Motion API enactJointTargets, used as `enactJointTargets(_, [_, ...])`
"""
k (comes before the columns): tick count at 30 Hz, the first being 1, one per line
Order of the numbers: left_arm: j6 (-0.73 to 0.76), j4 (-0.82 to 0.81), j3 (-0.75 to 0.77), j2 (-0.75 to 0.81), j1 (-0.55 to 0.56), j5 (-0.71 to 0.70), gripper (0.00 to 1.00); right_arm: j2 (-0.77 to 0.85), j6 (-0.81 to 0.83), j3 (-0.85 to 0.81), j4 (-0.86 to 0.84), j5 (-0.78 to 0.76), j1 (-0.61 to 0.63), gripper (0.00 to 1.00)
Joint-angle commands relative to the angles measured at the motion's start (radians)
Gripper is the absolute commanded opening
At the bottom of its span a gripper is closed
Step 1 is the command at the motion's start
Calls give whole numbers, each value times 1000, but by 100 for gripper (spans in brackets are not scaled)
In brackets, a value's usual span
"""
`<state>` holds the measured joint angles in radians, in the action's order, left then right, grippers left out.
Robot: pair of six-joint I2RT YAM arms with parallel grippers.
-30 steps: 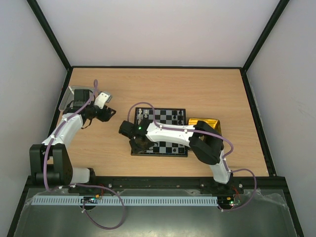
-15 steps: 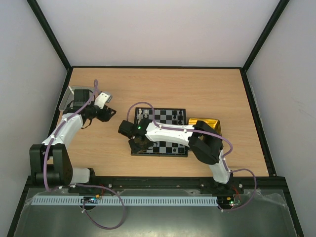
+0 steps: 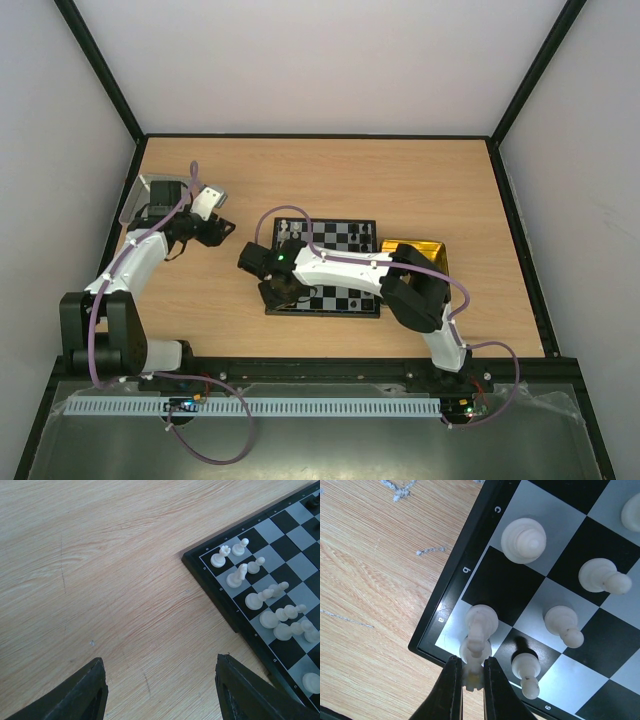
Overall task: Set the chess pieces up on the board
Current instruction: Place the chess piece on the chessboard.
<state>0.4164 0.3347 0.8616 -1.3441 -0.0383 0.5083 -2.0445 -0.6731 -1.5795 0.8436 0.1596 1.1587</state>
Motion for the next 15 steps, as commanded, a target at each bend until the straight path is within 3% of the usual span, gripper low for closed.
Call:
enactJointTargets(1, [9, 12, -10, 9, -5, 20, 61, -13, 15, -22, 14, -9, -2, 2])
enactJointTargets(15, [13, 15, -12, 6, -5, 27, 61, -12, 11, -20, 14, 7, -2, 9])
